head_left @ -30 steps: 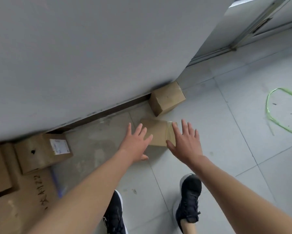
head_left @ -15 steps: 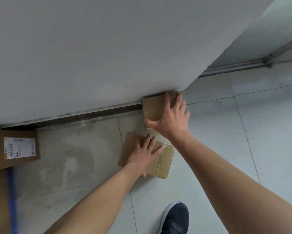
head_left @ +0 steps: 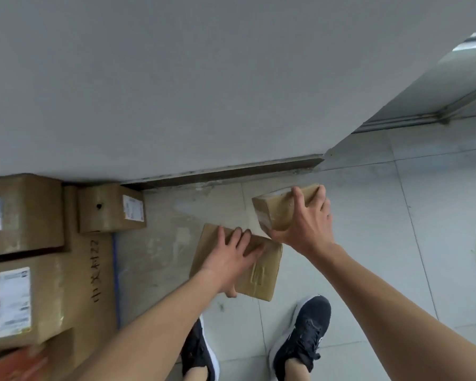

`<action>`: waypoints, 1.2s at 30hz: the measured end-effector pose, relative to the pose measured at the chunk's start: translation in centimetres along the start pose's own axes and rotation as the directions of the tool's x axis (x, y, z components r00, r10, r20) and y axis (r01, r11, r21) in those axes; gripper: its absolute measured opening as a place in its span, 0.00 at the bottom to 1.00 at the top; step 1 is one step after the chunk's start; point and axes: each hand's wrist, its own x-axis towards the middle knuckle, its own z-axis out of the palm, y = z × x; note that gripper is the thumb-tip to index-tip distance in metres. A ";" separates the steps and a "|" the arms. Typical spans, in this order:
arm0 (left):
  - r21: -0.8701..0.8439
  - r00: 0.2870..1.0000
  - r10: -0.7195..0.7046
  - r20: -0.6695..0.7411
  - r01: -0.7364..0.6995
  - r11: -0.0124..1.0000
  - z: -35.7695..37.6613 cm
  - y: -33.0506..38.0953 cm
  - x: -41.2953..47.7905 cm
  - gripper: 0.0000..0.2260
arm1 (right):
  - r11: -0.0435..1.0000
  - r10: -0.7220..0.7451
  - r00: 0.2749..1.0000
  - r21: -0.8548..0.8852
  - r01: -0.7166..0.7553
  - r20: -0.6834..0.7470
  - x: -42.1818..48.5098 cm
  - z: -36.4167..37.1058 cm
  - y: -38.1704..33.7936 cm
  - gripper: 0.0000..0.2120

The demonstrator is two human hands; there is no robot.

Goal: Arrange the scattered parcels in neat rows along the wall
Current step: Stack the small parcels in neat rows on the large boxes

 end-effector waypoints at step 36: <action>-0.403 0.724 -0.677 0.131 0.663 0.631 35.7 -18.6 -91.9 0.62 | 0.482 -0.817 0.497 -0.128 0.867 0.294 -49.3 13.2 -69.9 0.53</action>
